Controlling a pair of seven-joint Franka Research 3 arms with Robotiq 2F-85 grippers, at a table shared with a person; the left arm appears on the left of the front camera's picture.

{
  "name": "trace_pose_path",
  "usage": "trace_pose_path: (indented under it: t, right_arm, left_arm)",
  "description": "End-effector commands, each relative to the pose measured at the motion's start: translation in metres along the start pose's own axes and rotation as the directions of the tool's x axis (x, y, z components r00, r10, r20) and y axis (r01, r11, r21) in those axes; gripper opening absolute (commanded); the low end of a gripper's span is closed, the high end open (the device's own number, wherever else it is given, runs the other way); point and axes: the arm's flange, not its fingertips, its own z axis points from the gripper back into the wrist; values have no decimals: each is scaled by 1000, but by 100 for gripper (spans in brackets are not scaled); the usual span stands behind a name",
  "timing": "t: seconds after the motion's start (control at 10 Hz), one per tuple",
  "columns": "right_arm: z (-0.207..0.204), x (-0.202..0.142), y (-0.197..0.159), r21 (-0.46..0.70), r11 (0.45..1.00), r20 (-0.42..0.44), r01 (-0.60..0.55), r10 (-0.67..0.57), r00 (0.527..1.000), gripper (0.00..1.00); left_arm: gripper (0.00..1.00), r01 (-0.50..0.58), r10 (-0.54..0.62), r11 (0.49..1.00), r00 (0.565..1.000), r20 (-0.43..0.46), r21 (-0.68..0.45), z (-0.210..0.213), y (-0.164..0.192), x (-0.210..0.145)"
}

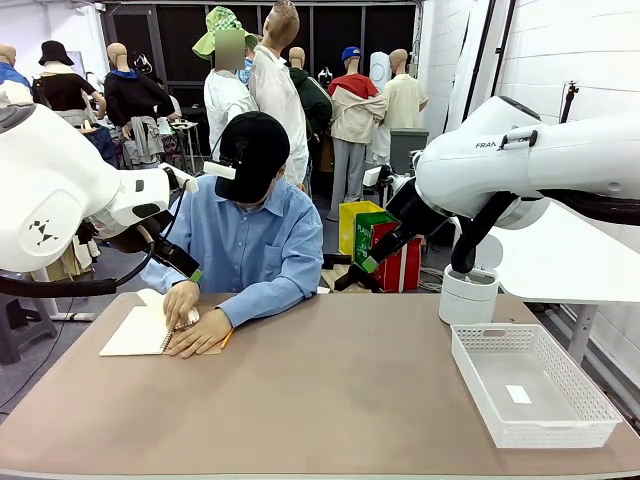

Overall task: Sort the paper based on its condition.
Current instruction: If a person hands you a paper, place it in the Organizing basket , and if it's crumpled, put it in the Trash can.

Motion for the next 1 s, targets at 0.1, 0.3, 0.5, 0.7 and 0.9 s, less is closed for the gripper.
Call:
trace_pose_path:
  t: [0.1, 0.3, 0.5, 0.7, 0.9]
  right_arm:
    - [0, 1, 1, -7, 1000, -2, 9, -9, 1000, 100]
    - [0, 1, 1, -7, 1000, -2, 9, -9, 1000, 100]
    - [0, 1, 1, -7, 1000, -2, 9, -9, 1000, 100]
    - [0, 1, 1, -7, 1000, -2, 9, -9, 1000, 100]
    - [0, 1, 1, -7, 1000, -2, 9, -9, 1000, 100]
  left_arm:
    - [100, -1, 1, 1000, 1000, 1, -1, 0, 0, 0]
    - [100, -1, 1, 1000, 1000, 1, -1, 0, 0, 0]
    - [100, -1, 1, 1000, 1000, 1, -1, 0, 0, 0]
    - [100, -1, 1, 1000, 1000, 1, -1, 0, 0, 0]
    - [100, -1, 1, 1000, 1000, 1, -1, 0, 0, 0]
